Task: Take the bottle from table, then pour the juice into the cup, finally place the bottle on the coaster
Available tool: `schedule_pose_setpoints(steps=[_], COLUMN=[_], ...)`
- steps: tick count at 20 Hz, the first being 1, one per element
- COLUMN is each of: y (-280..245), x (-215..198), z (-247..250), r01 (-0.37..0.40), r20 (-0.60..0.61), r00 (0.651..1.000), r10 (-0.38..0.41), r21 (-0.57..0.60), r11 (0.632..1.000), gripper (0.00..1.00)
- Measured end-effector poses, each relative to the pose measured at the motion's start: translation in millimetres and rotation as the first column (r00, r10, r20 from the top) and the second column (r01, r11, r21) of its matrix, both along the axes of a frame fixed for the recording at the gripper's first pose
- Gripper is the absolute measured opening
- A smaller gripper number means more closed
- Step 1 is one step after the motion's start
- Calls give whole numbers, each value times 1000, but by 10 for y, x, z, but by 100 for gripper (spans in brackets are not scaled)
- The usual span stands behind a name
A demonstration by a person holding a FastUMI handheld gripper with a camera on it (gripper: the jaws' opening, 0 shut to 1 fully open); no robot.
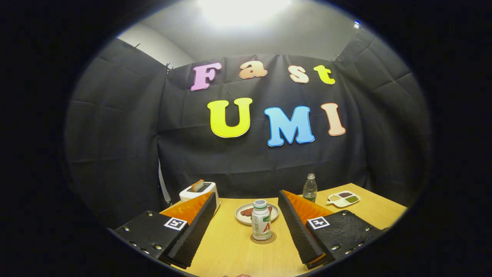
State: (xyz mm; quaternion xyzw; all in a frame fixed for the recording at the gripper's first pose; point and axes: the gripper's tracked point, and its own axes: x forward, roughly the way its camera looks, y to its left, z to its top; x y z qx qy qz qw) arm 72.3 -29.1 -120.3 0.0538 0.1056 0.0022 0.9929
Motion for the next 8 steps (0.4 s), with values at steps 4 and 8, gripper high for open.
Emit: schedule_pose_setpoints(steps=[4,8], y=[48,117], x=[38,23], z=[81,119], r01=[-2,-13], r20=[12,15], r00=[1000,1000], r10=[2,14], r21=[-2,-21], r11=[1000,1000], gripper=[99,99])
